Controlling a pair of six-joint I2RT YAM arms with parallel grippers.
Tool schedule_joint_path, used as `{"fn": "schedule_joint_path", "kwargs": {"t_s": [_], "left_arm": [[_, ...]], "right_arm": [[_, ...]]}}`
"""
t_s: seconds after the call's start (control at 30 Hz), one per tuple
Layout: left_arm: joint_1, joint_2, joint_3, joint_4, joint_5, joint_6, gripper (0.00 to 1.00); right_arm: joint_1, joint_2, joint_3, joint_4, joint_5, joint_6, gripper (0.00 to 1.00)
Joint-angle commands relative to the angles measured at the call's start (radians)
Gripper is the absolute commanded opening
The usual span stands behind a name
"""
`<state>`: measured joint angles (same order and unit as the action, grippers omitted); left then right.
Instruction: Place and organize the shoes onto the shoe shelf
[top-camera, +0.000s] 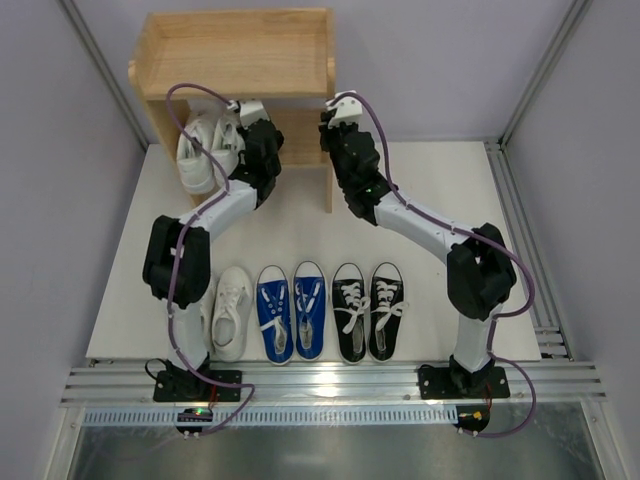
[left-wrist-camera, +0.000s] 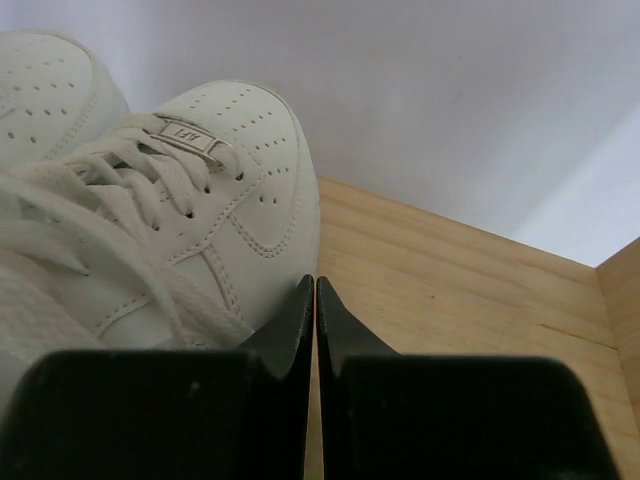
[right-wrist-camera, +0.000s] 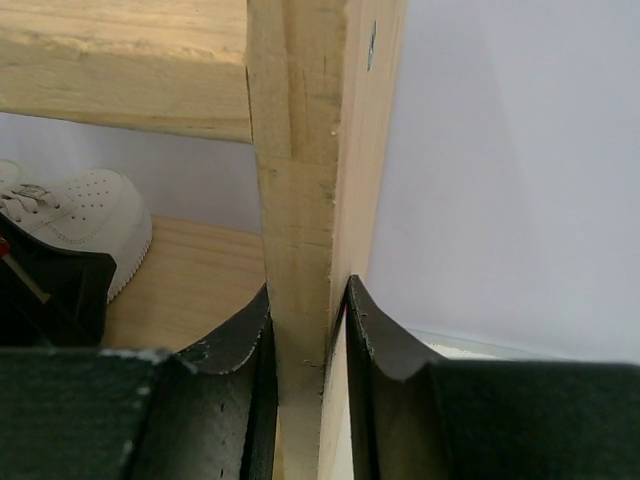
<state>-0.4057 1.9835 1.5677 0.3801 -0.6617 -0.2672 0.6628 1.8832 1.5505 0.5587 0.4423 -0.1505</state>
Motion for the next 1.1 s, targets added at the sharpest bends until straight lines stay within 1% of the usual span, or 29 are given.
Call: {"fn": "schedule_joint_path", "kwargs": {"t_s": [0.0,0.03,0.23,0.33,0.53,0.67,0.8,1.07], "left_arm": [[0.185,0.002,-0.123,-0.185,-0.131,-0.044,0.00],[0.220,-0.009,-0.136,-0.185,-0.121,-0.055,0.00],[0.324,-0.040,-0.175,-0.185,-0.093,-0.076,0.00],[0.363,-0.046,-0.179,-0.193,-0.082,-0.107,0.00],[0.395,-0.054,-0.179,-0.201,-0.078,-0.121,0.00],[0.400,-0.061,-0.176,-0.208,-0.062,-0.115,0.00],[0.390,-0.092,-0.187,-0.225,-0.023,-0.136,0.00],[0.260,-0.230,-0.248,-0.205,-0.001,-0.095,0.00]], "right_arm": [[0.024,-0.065,-0.061,-0.114,-0.088,0.089,0.04],[0.021,-0.068,-0.069,-0.114,-0.089,0.094,0.04],[0.003,-0.098,-0.139,-0.105,-0.083,0.111,0.04],[-0.005,-0.110,-0.168,-0.105,-0.082,0.112,0.04],[-0.043,-0.151,-0.228,-0.108,-0.080,0.124,0.04],[-0.078,-0.183,-0.260,-0.112,-0.094,0.138,0.04],[-0.088,-0.188,-0.257,-0.123,-0.108,0.143,0.04],[-0.091,-0.214,-0.293,-0.131,-0.134,0.147,0.04]]}}
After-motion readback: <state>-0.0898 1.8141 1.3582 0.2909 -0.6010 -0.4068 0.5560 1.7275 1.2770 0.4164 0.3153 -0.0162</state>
